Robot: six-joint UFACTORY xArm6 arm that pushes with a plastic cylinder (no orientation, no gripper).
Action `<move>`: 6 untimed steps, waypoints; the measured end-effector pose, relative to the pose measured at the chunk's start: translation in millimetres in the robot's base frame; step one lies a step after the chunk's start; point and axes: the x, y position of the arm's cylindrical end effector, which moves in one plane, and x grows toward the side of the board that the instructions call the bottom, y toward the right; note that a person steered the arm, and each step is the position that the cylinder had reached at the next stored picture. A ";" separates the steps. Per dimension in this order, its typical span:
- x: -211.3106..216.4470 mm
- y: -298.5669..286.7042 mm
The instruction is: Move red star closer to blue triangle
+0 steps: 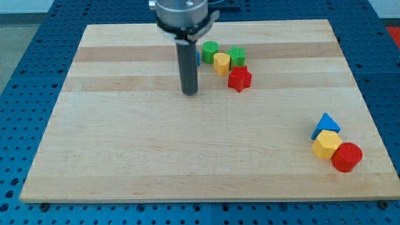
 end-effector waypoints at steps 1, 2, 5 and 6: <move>-36.3 13.6; -39.0 45.9; -12.6 113.9; 9.0 124.7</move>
